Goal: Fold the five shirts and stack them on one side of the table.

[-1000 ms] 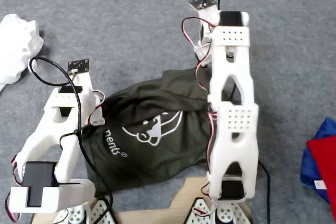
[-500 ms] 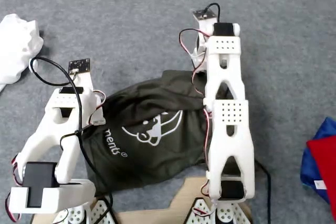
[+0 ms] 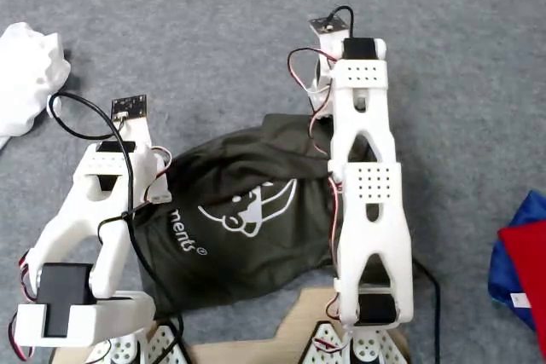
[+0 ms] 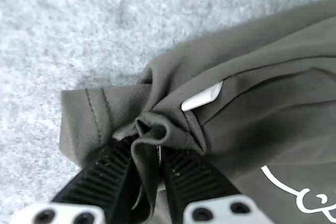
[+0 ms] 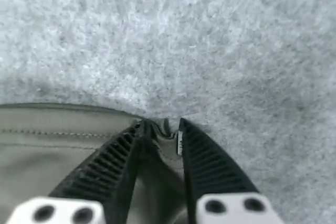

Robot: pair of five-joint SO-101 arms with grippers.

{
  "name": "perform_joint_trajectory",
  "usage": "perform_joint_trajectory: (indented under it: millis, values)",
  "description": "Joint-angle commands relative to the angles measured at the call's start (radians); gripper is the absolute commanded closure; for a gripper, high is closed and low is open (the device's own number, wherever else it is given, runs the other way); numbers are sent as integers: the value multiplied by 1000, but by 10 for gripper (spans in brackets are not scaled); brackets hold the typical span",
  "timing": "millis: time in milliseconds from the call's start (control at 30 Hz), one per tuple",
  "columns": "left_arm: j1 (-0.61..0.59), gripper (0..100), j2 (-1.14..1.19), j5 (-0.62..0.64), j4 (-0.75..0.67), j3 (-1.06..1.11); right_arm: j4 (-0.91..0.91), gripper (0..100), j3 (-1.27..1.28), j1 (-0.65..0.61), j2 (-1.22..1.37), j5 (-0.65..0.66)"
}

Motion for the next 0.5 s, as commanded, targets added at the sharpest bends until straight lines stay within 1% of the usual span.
perform_joint_trajectory:
  millis: [0,67,233,367,467]
  values:
    - [11,981,2,9,-28,2,12,909,-7,-41,-4,-38]
    - [11,981,2,9,-28,2,0,910,-7,-35,-5,-80]
    - [11,981,2,9,-46,11,-14,914,-7,-33,-2,-124]
    - [11,981,2,9,-46,11,-41,995,-8,-21,-8,-153]
    - [9,981,2,9,-46,12,-43,993,-36,-5,-8,-178]
